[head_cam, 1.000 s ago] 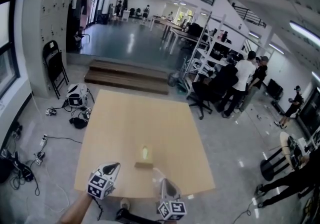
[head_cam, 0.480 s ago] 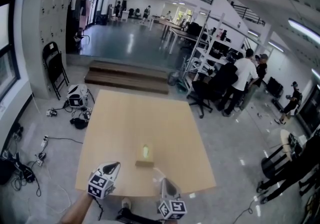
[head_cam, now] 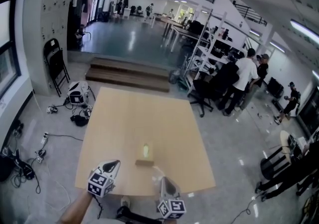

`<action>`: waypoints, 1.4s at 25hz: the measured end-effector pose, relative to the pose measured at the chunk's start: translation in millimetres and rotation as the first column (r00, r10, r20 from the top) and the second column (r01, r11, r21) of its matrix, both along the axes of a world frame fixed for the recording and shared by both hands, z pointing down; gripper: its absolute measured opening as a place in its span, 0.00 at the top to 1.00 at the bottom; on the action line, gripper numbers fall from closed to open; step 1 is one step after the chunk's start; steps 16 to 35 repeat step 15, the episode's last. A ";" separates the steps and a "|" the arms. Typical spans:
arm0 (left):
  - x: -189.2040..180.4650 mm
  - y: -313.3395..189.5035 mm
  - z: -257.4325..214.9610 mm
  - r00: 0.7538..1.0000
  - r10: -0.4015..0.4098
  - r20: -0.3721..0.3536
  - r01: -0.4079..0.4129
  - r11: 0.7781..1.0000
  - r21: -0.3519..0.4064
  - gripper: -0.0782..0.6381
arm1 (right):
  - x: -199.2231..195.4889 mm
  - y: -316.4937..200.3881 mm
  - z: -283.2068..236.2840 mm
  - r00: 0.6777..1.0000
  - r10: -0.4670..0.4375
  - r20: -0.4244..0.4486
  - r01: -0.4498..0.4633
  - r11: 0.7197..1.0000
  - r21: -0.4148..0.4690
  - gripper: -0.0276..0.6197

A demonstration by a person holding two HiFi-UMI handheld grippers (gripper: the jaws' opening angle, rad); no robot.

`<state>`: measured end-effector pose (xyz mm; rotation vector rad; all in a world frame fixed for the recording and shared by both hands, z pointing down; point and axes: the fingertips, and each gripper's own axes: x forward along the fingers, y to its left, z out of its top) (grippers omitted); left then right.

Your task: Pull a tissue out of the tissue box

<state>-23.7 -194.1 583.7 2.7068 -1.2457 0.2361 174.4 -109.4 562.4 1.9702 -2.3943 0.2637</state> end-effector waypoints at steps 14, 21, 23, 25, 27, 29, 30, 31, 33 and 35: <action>5.3 2.9 2.0 1.000 0.005 0.012 -0.005 1.000 -0.004 0.88 | 3.1 0.1 1.7 1.000 -0.011 0.001 0.011 1.000 0.001 0.95; 6.5 3.2 2.0 1.000 0.005 0.011 -0.005 1.000 -0.005 0.88 | 3.9 0.3 1.5 1.000 -0.011 0.000 0.011 1.000 0.002 0.95; 6.5 3.2 2.0 1.000 0.005 0.011 -0.005 1.000 -0.005 0.88 | 3.9 0.3 1.5 1.000 -0.011 0.000 0.011 1.000 0.002 0.95; 6.5 3.2 2.0 1.000 0.005 0.011 -0.005 1.000 -0.005 0.88 | 3.9 0.3 1.5 1.000 -0.011 0.000 0.011 1.000 0.002 0.95; 6.5 3.2 2.0 1.000 0.005 0.011 -0.005 1.000 -0.005 0.88 | 3.9 0.3 1.5 1.000 -0.011 0.000 0.011 1.000 0.002 0.95; 6.5 3.2 2.0 1.000 0.005 0.011 -0.005 1.000 -0.005 0.88 | 3.9 0.3 1.5 1.000 -0.011 0.000 0.011 1.000 0.002 0.95; 6.5 3.2 2.0 1.000 0.005 0.011 -0.005 1.000 -0.005 0.88 | 3.9 0.3 1.5 1.000 -0.011 0.000 0.011 1.000 0.002 0.95; 6.5 3.2 2.0 1.000 0.005 0.011 -0.005 1.000 -0.005 0.88 | 3.9 0.3 1.5 1.000 -0.011 0.000 0.011 1.000 0.002 0.95; 6.5 3.2 2.0 1.000 0.005 0.011 -0.005 1.000 -0.005 0.88 | 3.9 0.3 1.5 1.000 -0.011 0.000 0.011 1.000 0.002 0.95; 6.5 3.2 2.0 1.000 0.005 0.011 -0.005 1.000 -0.005 0.88 | 3.9 0.3 1.5 1.000 -0.011 0.000 0.011 1.000 0.002 0.95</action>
